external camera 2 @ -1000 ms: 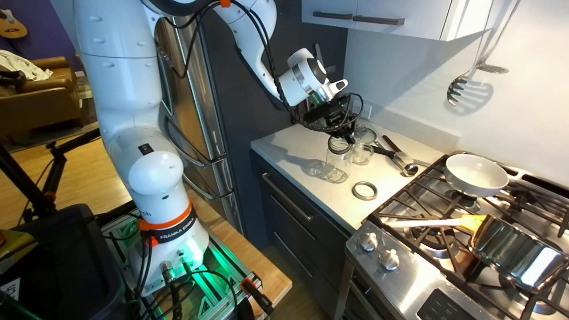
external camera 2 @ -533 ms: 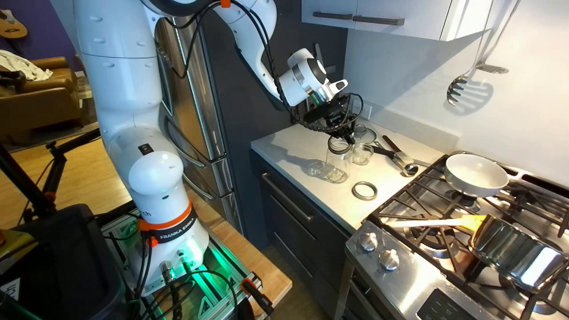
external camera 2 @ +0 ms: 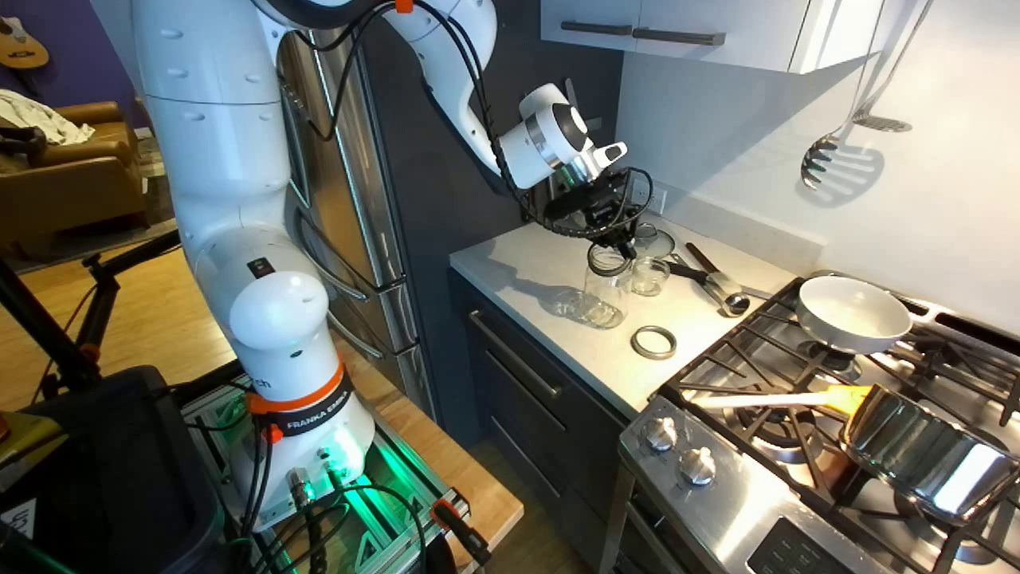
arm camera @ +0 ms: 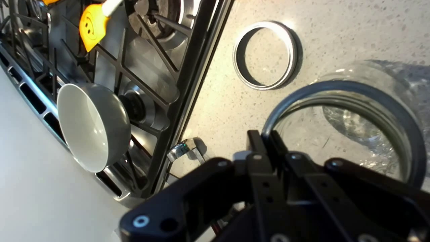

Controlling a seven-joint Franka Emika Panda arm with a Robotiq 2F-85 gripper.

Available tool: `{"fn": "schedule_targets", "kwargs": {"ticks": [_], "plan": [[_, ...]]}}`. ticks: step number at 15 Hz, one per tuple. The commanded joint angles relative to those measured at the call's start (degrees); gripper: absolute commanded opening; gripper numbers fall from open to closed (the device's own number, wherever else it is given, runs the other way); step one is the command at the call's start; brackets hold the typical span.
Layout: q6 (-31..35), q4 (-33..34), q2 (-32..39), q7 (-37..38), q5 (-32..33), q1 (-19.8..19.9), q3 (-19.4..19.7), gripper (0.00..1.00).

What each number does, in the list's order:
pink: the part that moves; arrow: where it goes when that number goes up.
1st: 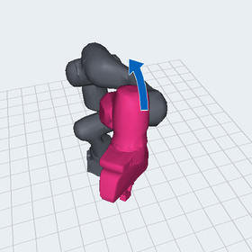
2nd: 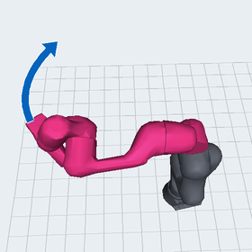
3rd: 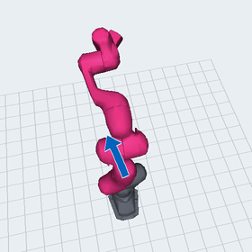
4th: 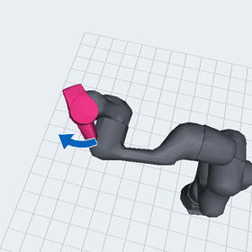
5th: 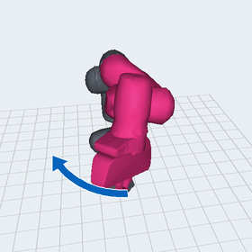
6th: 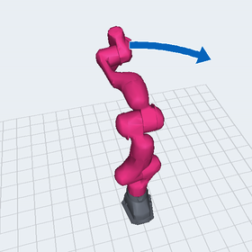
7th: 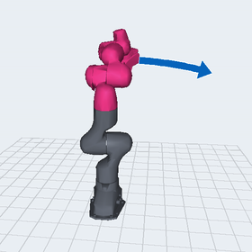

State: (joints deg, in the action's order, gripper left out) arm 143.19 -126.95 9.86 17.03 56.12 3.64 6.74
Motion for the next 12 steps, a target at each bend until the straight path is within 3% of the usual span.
{"fn": "schedule_targets", "kwargs": {"ticks": [1, 6, 12], "plan": [[-0.3, 0.2, -0.2, -7.0, -6.9, 1.2, -0.6, 0.02], [-1.5, 1.1, -0.2, -15.6, -15.1, 1.5, -0.6, 0.02], [-5.9, 2.2, -1.0, -20.2, -17.4, 0.9, -0.3, 0.02]]}}
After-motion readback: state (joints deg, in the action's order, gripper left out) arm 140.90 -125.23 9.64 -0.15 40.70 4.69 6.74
